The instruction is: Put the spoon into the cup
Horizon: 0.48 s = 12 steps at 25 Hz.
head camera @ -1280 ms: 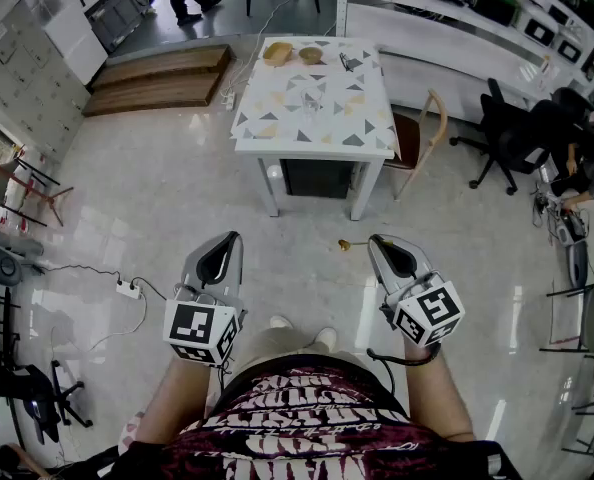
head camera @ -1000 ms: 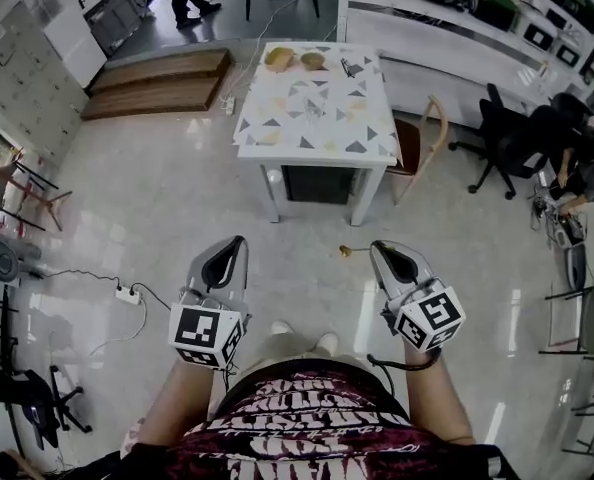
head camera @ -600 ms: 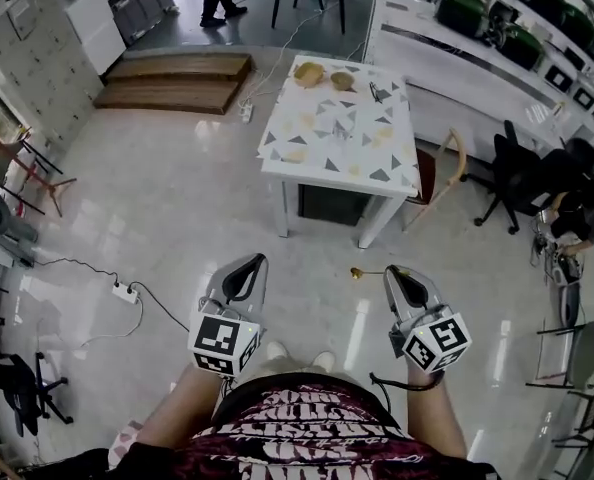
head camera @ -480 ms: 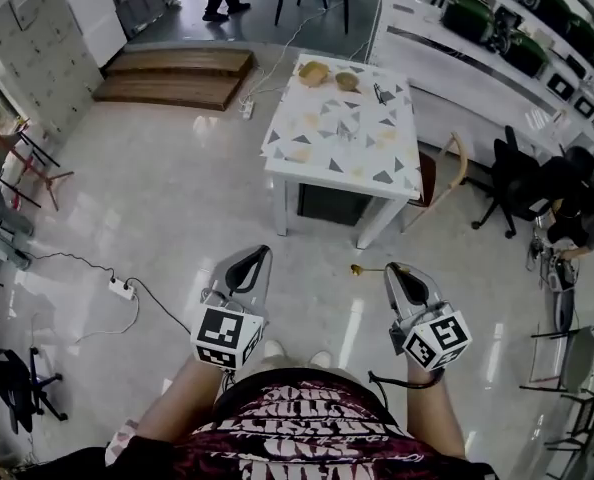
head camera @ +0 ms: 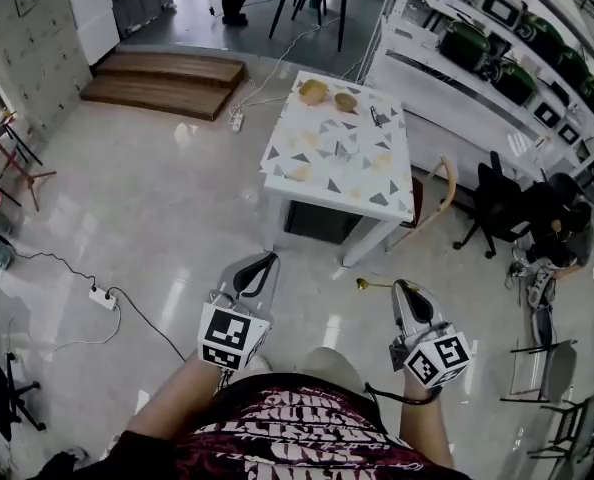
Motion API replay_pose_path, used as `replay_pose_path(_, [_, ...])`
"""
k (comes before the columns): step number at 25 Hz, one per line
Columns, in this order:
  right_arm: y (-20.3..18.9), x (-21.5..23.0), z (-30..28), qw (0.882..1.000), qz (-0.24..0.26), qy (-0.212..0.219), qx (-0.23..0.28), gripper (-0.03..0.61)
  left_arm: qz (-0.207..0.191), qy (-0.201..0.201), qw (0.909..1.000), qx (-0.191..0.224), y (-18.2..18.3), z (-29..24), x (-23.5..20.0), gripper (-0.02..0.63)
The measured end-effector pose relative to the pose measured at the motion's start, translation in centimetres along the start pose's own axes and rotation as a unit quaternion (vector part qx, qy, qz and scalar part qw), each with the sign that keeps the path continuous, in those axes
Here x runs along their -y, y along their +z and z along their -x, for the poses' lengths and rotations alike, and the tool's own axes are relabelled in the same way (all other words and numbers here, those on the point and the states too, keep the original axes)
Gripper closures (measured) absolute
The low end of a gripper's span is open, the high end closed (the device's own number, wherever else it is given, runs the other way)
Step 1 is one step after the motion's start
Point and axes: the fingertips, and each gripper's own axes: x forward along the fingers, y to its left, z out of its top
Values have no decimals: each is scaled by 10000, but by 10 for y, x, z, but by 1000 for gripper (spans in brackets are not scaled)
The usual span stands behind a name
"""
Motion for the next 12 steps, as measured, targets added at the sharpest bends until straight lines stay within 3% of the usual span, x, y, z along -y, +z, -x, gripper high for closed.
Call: replay_pose_path(12, [-16, 23, -34, 9995, -277, 30, -163, 546, 18, -93, 9997, -229, -14, -38, -14, 614])
